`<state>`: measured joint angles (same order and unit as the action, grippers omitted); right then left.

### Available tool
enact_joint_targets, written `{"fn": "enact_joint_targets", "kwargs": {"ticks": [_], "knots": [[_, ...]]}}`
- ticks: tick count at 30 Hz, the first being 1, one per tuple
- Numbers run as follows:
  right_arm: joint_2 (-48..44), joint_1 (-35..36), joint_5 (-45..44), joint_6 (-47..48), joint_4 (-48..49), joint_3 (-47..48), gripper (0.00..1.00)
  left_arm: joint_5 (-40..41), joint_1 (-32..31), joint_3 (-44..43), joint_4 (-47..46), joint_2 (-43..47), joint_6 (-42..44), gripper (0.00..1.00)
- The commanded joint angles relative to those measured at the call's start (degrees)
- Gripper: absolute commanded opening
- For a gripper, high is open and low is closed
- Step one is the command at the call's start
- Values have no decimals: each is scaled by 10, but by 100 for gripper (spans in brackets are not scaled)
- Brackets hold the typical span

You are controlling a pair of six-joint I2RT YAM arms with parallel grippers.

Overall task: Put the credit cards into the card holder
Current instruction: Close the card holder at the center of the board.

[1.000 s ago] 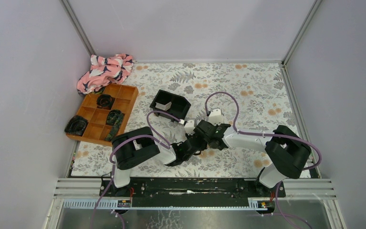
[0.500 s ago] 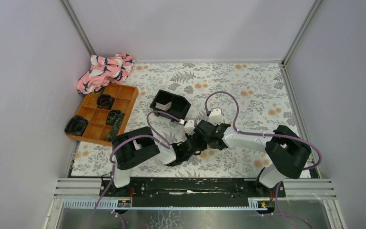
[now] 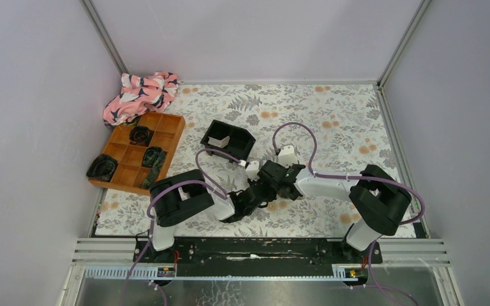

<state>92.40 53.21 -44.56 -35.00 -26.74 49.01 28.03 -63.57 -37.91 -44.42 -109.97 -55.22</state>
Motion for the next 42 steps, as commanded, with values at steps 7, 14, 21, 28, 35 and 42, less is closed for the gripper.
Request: {"fn": "enact_joint_targets", "kwargs": {"ticks": [7,14,21,28,35,42], "knots": [[-2,4,-28,-15,-2,16,18,-3,5,26,10,-13,5,5],[-12,4,-11,-10,9,8,7,-5,5,26,8,-14,5,5],[-18,6,7,-5,26,3,2,-4,5,24,8,-17,4,5],[-20,7,22,-4,25,-3,2,-5,5,23,10,-18,4,5],[-24,8,29,-6,22,-12,1,-6,5,16,14,-20,5,5],[-30,10,32,-4,19,-14,1,-7,5,11,17,-20,6,5]]}}
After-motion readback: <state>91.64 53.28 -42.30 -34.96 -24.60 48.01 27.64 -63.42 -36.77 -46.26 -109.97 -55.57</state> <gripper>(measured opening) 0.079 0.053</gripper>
